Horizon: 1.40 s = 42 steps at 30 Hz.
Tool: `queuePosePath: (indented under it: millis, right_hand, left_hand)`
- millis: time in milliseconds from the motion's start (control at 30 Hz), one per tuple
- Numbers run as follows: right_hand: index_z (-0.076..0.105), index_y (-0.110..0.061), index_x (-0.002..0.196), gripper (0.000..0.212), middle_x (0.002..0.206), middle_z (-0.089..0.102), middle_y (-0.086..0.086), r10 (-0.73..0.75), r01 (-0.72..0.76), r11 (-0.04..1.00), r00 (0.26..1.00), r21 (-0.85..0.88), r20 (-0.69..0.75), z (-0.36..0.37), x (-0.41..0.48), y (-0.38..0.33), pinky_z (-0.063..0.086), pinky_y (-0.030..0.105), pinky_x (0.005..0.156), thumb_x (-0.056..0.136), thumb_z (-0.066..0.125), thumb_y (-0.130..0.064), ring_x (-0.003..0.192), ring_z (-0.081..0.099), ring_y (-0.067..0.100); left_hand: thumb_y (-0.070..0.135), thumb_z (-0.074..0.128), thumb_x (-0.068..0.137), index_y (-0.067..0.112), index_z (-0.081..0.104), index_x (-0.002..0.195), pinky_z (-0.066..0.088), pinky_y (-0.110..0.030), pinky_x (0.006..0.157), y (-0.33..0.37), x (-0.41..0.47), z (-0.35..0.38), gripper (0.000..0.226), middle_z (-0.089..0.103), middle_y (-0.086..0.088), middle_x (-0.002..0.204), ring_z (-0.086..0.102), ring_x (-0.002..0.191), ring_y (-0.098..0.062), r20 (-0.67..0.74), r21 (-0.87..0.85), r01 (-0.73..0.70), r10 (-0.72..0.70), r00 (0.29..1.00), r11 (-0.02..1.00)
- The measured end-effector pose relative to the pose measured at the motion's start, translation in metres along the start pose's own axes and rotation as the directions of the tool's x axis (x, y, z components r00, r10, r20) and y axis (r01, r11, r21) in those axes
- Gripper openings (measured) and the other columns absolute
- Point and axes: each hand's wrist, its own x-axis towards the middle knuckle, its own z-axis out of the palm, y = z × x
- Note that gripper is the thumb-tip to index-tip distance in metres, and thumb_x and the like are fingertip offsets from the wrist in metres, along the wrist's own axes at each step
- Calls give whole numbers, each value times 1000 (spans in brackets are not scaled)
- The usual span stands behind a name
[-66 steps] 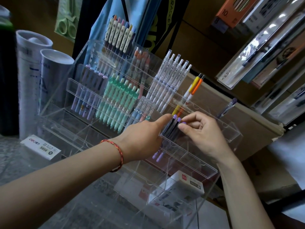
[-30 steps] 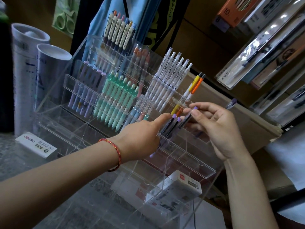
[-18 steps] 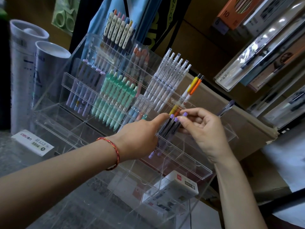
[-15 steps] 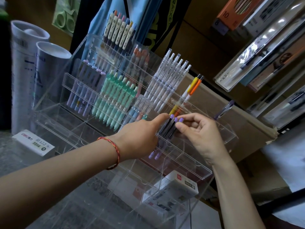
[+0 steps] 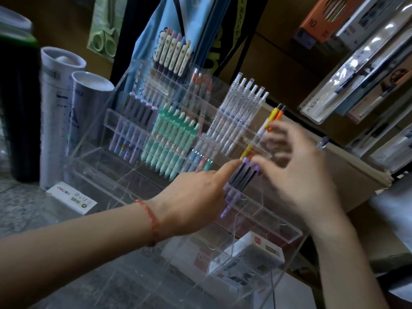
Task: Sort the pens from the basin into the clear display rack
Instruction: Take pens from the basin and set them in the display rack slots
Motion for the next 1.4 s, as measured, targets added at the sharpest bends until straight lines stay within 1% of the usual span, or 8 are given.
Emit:
queuePosePath:
  millis: [133, 233, 367, 533, 833, 1067, 1300, 1400]
  right_hand:
    - [55, -26, 100, 22, 87, 64, -10, -305, 332, 865, 943, 376, -132, 36, -19, -64, 51, 16, 73, 86, 65, -11, 83, 63, 3]
    - [61, -27, 92, 18, 82, 68, -3, -448, 89, 688, 833, 720, 325, 117, -67, -109, 53, 24, 74, 81, 65, -12, 77, 66, 7]
    - [64, -18, 98, 21, 79, 63, -9, -537, -104, 776, 409, 622, 738, 231, -153, -143, 42, 10, 68, 83, 61, -5, 69, 57, -3]
    - [51, -9, 111, 22, 118, 55, 12, -488, 312, 860, 270, 404, 830, 317, -209, -139, 41, 33, 86, 89, 47, -10, 112, 51, 29]
    - [50, -10, 116, 29, 125, 44, 10, -513, 538, 754, 123, 378, 850, 359, -235, -127, 32, 32, 96, 89, 53, -17, 119, 42, 26]
    - [55, -10, 110, 25, 117, 50, 7, -594, 580, 702, 158, 413, 788, 369, -227, -130, 30, 30, 93, 91, 55, -27, 112, 42, 24]
    - [57, -17, 90, 7, 85, 61, -5, -383, -122, 894, 292, 431, 876, 368, -213, -143, 45, 26, 74, 88, 63, -20, 77, 57, 9]
    - [59, -18, 89, 12, 89, 62, -4, -319, -148, 917, 281, 369, 905, 373, -208, -148, 47, 27, 80, 82, 69, -14, 86, 58, 13]
  left_hand:
    - [29, 36, 86, 24, 54, 107, 43, -23, 53, -34, -80, -25, 29, 66, 7, 86, 61, 65, -15, 149, 38, -36, 30, 988, 999]
    - [45, 27, 72, 18, 61, 99, 43, -21, 73, -77, -159, -43, 51, 66, -2, 100, 61, 89, -21, 380, 101, 366, -375, 846, 925]
    - [36, 46, 84, 3, 64, 97, 45, -30, 77, -137, -275, -66, 40, 67, -16, 101, 62, 93, -27, 519, 306, 699, -729, 446, 646]
    - [9, 51, 87, 5, 67, 92, 37, -18, 59, -145, -380, -80, 17, 67, -10, 85, 54, 71, -16, 468, 360, 843, -859, 208, 400]
    - [58, 55, 80, 22, 55, 86, 41, -28, 71, -99, -415, -22, 37, 61, -1, 97, 57, 95, -20, 536, 443, 771, -825, 181, 457]
    - [37, 51, 87, 19, 52, 93, 40, -31, 75, -110, -416, -10, 19, 58, -7, 112, 55, 102, -25, 522, 459, 768, -835, 173, 446]
    - [36, 45, 92, 22, 38, 89, 31, -27, 59, -125, -413, -21, 16, 54, -1, 97, 52, 85, -21, 387, 422, 790, -876, 288, 446]
    - [33, 40, 95, 18, 43, 89, 25, -20, 47, -134, -412, -22, 17, 49, 3, 87, 45, 73, -16, 311, 397, 813, -896, 318, 427]
